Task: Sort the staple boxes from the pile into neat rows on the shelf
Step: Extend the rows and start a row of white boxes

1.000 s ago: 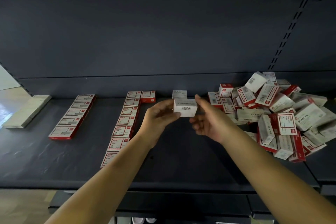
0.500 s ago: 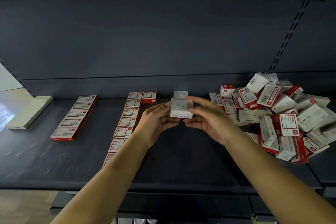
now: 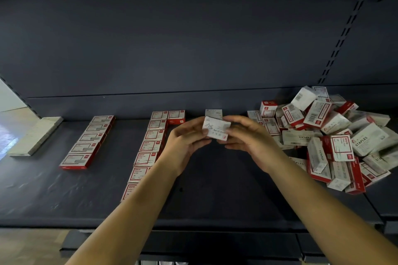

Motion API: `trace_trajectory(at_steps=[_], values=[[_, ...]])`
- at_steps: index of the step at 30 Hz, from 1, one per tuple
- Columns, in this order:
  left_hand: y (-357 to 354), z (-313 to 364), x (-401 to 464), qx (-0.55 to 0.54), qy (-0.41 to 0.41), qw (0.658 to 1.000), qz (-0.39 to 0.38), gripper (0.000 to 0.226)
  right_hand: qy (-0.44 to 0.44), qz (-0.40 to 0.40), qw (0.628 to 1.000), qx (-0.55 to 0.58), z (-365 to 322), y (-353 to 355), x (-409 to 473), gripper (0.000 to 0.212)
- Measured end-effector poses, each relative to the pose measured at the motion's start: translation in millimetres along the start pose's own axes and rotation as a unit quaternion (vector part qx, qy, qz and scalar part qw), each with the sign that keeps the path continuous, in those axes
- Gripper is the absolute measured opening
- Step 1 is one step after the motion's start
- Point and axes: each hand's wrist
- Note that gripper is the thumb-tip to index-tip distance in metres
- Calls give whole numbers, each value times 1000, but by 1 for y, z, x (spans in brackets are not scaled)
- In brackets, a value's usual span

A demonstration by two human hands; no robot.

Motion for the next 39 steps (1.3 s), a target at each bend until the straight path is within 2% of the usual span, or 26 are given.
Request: trace_trajectory(at_steps=[5,9,12,19,22,24,26,29,31,34,37,39], values=[[-4,6,8,29,-3,999,27,29,-32,16,998,-47,-3,0,3,31],[-11,4,9,45,6,999,29,48,-22,-26,998,-61,-4,-1,-1,36],[-12,0,8,48,19,998,23,53,-23,-28,999,-13,-1,-2,-3,26],[-6,-12,5,4,38,999,11,55,-6,50,986,158,10,0,-2,22],[-7,-13,6,3,26,999,18,48,-22,48,987,151,14,-1,-2,24],[-6,-15,6,-1,29,999,22,40,0,55,996,67,18,0,-1,25],[-4,-15,6,0,43,999,20,33,63,43,992,-95,19,4,1,35],[-2,-16,5,2,57,998,-1,39,176,-31,926,-332,20,9,3,56],[0,-17,5,0,62,998,-6,41,223,-54,878,-419,25,14,9,61],[1,-16,5,4,68,998,-15,40,251,-49,842,-476,29,17,15,59],[2,-16,5,18,70,997,9,30,245,-35,843,-477,31,16,19,56],[5,-20,8,105,60,990,72,19,226,-20,849,-478,35,15,22,55]])
Point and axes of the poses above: each hand's wrist, its own x-axis towards the middle knuckle, its own y-axis out of the back of the hand, z = x × y, and after that the axes turned 12 degrees about x, right-handed
